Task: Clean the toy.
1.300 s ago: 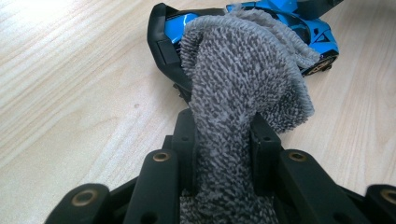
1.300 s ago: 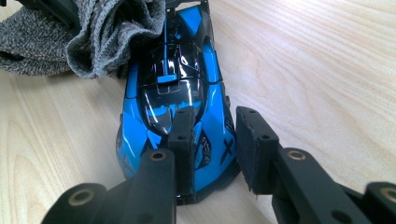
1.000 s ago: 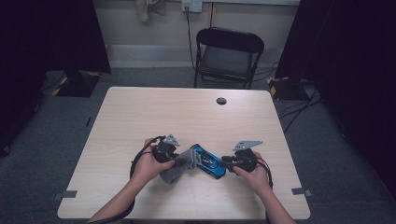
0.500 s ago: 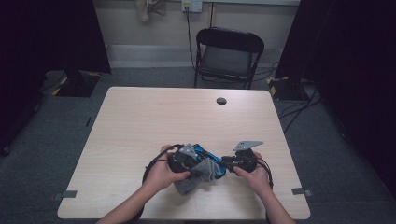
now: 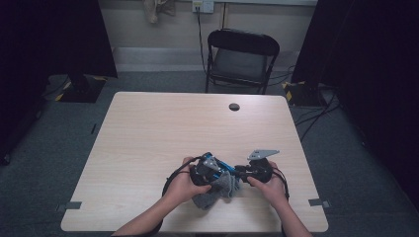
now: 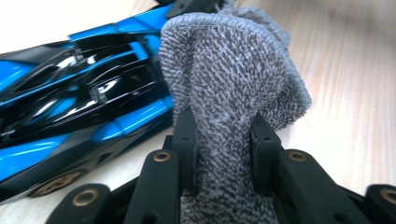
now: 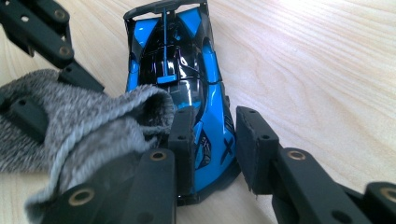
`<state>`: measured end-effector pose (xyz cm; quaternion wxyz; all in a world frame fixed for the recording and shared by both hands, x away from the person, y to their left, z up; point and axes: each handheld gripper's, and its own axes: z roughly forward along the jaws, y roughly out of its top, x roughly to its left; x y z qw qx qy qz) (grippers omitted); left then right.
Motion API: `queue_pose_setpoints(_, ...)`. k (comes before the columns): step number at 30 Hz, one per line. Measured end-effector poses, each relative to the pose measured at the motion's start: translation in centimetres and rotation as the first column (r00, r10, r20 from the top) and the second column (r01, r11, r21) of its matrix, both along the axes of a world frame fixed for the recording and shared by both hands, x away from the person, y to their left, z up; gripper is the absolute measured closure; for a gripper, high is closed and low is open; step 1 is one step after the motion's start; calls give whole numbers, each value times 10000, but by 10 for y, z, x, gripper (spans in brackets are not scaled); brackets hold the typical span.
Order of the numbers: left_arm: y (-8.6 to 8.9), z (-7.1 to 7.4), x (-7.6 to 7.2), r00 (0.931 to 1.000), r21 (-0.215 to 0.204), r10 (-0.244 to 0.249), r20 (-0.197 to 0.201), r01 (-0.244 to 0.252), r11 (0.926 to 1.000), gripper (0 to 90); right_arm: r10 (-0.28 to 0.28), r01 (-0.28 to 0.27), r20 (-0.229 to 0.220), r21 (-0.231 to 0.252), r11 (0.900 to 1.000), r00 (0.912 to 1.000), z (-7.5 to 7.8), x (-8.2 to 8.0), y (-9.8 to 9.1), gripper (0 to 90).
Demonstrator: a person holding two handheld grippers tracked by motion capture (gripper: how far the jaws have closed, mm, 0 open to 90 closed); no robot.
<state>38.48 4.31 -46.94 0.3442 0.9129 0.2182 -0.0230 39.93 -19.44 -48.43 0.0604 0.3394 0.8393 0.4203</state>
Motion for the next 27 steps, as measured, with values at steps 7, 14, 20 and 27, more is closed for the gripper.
queue_pose_setpoints(7, 17, 0, 9, 9983, -20, 576, 29, -576, 9983, 699, -23, 23, -4, 63, 10000, 10000, -1, 0, -1, 694)
queue_pose_setpoints(14, 40, 0, 20, 9918, -147, 1279, -69, -1280, 9917, 699, -59, 59, -28, 66, 10000, 10000, -1, 0, -1, 694)
queue_pose_setpoints(20, 49, 2, 23, 9886, -93, 1504, 26, -1504, 9886, 699, -58, 58, -1, 48, 10000, 10000, -1, -1, 0, 694)
queue_pose_setpoints(27, 60, 3, 26, 9834, -142, 1815, 43, -1814, 9833, 699, -64, 64, 4, 79, 9999, 10000, -1, -1, -1, 694)
